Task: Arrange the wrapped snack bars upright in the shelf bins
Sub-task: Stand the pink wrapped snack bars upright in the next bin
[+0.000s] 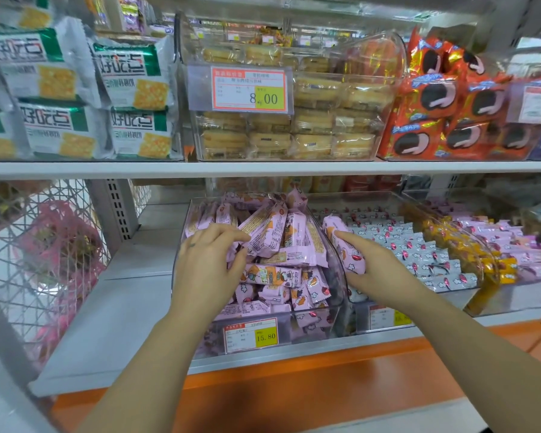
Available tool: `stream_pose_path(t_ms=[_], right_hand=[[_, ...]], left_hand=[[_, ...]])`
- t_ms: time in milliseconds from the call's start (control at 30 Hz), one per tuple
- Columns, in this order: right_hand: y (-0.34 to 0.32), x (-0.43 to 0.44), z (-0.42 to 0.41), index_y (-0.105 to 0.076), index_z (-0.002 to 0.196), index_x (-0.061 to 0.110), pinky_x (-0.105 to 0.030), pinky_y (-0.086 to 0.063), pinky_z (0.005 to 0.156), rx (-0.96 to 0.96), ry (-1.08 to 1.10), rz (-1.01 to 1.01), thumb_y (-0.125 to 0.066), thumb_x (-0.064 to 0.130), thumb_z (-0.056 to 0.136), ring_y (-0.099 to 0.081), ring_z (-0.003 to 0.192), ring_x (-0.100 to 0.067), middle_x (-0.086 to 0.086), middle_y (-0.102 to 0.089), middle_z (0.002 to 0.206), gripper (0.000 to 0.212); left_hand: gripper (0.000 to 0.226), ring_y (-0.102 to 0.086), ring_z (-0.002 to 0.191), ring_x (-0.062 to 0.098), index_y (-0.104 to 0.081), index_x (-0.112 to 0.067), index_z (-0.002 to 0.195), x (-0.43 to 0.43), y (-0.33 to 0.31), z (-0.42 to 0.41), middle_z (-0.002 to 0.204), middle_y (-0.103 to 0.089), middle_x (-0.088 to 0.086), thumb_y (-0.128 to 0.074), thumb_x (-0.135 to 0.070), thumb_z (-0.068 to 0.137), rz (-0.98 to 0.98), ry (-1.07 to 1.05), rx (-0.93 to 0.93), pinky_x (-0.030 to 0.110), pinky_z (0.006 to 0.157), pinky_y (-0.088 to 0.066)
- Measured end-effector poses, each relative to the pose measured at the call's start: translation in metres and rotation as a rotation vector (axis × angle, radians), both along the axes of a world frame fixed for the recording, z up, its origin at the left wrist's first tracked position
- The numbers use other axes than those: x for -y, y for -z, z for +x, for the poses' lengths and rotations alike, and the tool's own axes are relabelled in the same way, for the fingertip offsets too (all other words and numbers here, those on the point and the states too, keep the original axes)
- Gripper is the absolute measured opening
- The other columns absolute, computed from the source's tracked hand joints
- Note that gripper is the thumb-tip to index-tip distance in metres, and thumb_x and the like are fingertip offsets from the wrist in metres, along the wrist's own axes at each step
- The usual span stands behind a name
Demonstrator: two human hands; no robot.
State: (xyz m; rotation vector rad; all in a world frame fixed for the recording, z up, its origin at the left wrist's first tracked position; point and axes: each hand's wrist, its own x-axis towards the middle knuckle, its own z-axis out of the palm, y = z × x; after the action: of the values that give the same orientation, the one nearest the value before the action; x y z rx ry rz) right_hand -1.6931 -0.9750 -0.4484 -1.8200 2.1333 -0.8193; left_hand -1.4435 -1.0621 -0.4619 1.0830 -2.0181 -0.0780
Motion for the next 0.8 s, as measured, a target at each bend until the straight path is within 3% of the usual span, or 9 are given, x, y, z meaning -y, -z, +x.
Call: stream_pose_path(t_ms=[67,100,167,200,367,467,567,700,800], right_hand=[[-0.001,0.000,0.001,-0.037,0.140,0.033,-0.018,-0.047,0.067,0.078,0.016,-0.044,-0.057,0.007,0.090,-0.043,0.055,0.001,0.001,-0.036,0.149,0.060],[-0.001,0.000,-0.001,-0.041,0.137,0.034,-0.023,-0.049,0.059,0.131,0.031,-0.057,-0.056,0.006,0.090,-0.051,0.052,-0.010,0.001,-0.038,0.148,0.057],[-0.003,-0.001,-0.004,-0.045,0.132,0.037,-0.041,-0.054,0.068,0.222,0.083,-0.054,-0.056,0.006,0.090,-0.062,0.083,-0.043,0.002,-0.038,0.148,0.054],[-0.005,-0.002,-0.004,-0.045,0.132,0.038,-0.046,-0.053,0.077,0.260,0.099,-0.033,-0.057,0.007,0.090,-0.058,0.100,-0.048,0.002,-0.037,0.149,0.053],[-0.012,0.007,0.003,-0.036,0.141,0.037,-0.042,-0.043,0.090,0.464,0.116,0.077,-0.049,0.023,0.095,-0.052,0.117,-0.033,0.000,-0.045,0.137,0.049],[-0.014,0.015,0.006,-0.035,0.137,0.026,-0.035,-0.039,0.074,0.497,0.165,0.065,-0.045,0.026,0.095,-0.053,0.090,-0.021,-0.002,-0.053,0.116,0.043],[-0.015,0.017,0.007,-0.036,0.132,0.024,-0.033,-0.039,0.065,0.471,0.173,0.060,-0.048,0.026,0.094,-0.050,0.082,-0.022,0.001,-0.053,0.114,0.040],[-0.015,0.017,0.013,-0.038,0.133,0.028,-0.031,-0.035,0.085,0.464,0.137,0.001,-0.047,0.038,0.096,-0.047,0.102,-0.013,0.011,-0.042,0.121,0.040],[-0.018,0.019,0.018,-0.043,0.129,0.029,-0.033,-0.037,0.087,0.481,0.128,-0.058,-0.043,0.042,0.097,-0.047,0.105,-0.012,0.011,-0.046,0.124,0.035]], left_hand=[[0.016,-0.055,0.103,0.019,-0.069,-0.024,0.099,0.000,0.000,0.000,0.105,-0.062,-0.008,-0.066,-0.018,0.084,-0.003,0.006,-0.001,0.031,0.092,-0.028],[0.016,-0.055,0.104,0.019,-0.068,-0.024,0.099,0.000,0.000,0.000,0.105,-0.062,-0.008,-0.066,-0.018,0.085,-0.001,0.009,-0.005,0.031,0.093,-0.028],[0.015,-0.055,0.105,0.018,-0.068,-0.024,0.099,0.001,-0.001,0.001,0.105,-0.062,-0.009,-0.065,-0.019,0.085,0.005,0.014,-0.019,0.031,0.094,-0.027],[0.015,-0.055,0.105,0.018,-0.069,-0.024,0.099,0.001,-0.001,0.001,0.105,-0.062,-0.009,-0.065,-0.019,0.086,0.009,0.017,-0.027,0.029,0.093,-0.026],[0.016,-0.055,0.104,0.018,-0.069,-0.024,0.099,0.000,-0.001,0.000,0.106,-0.062,-0.009,-0.065,-0.017,0.085,0.019,0.020,-0.023,0.028,0.091,-0.027],[0.016,-0.056,0.103,0.018,-0.069,-0.024,0.098,-0.001,0.000,0.000,0.105,-0.063,-0.009,-0.066,-0.017,0.085,0.014,0.028,-0.018,0.028,0.091,-0.028],[0.016,-0.055,0.102,0.014,-0.069,-0.025,0.098,0.001,-0.002,0.003,0.103,-0.059,-0.014,-0.065,-0.017,0.085,0.020,0.029,-0.053,0.030,0.094,-0.029],[0.016,-0.055,0.098,0.014,-0.069,-0.023,0.099,0.002,-0.005,0.007,0.100,-0.052,-0.018,-0.064,-0.016,0.086,0.021,0.023,-0.080,0.044,0.097,-0.039],[0.016,-0.056,0.099,0.016,-0.069,-0.023,0.099,0.003,-0.004,0.007,0.101,-0.054,-0.016,-0.065,-0.015,0.085,0.026,0.029,-0.077,0.048,0.096,-0.042]])
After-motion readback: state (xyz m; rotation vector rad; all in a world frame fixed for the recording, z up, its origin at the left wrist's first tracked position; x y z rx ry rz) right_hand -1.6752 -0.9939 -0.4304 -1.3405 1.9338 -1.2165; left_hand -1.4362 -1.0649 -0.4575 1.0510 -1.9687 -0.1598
